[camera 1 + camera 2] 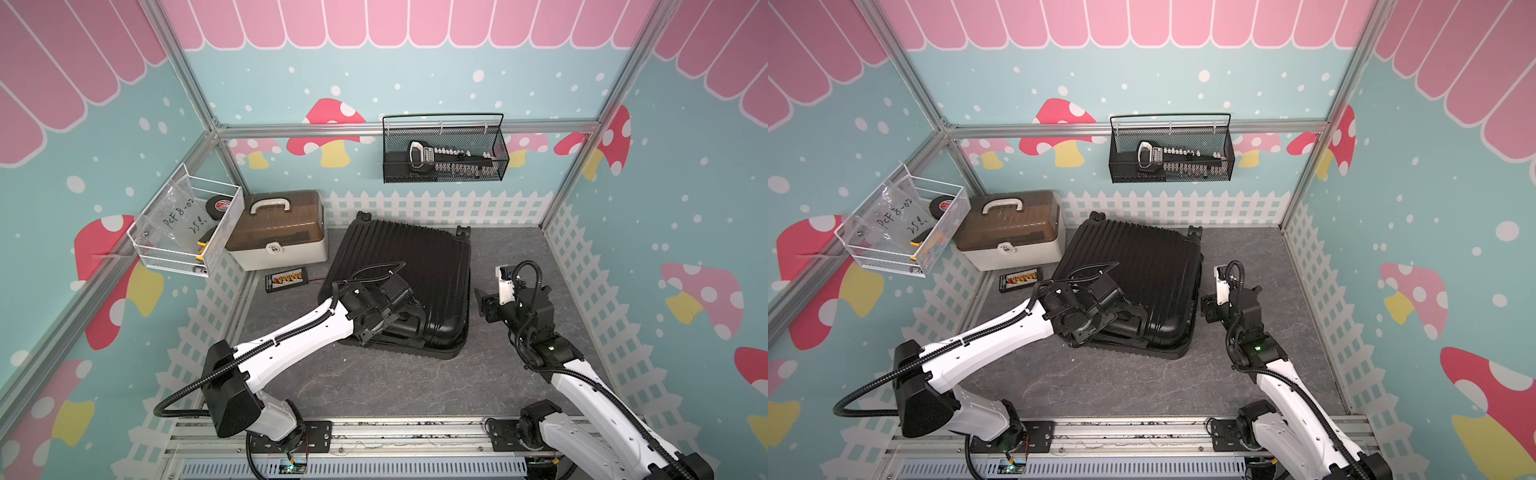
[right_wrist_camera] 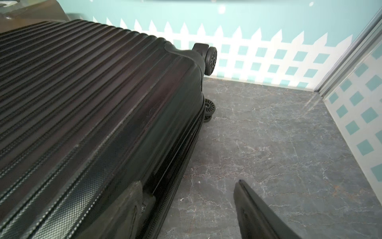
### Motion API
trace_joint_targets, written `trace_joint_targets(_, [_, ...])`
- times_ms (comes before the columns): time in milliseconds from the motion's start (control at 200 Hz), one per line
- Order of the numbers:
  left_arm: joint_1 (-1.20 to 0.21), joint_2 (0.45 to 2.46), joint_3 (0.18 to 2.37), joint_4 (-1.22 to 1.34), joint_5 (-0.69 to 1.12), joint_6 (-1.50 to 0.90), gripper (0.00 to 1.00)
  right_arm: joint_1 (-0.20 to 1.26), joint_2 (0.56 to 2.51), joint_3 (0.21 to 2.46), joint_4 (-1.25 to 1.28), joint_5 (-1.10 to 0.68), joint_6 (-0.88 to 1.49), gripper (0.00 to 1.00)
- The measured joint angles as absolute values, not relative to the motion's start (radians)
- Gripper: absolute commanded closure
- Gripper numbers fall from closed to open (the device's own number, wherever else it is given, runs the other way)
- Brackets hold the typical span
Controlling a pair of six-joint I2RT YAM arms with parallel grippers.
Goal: Close the suitcase zippers
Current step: Adjust the suitcase at the center of the board.
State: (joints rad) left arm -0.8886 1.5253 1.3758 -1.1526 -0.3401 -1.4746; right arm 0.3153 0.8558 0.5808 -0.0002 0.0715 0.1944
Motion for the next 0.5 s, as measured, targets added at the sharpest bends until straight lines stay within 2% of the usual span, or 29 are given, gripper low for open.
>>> trace_joint_targets(215, [-0.864,1.612,1.468,-1.221,-0.333,-1.577,0.64,0.315,0.858,0.670,-0.033,0.128,0.166,0.25])
trace_joint_targets(350, [-0.838,1.633,1.488,-1.212,-0.380,-1.546,0.69,0.315,0.862,0.724,-0.054,0.187,0.134,0.24])
trace_joint_targets(496, [-0.807,1.657,1.515,-1.194,-0.411,-1.314,0.75,0.315,0.883,0.772,-0.096,0.251,0.096,0.23])
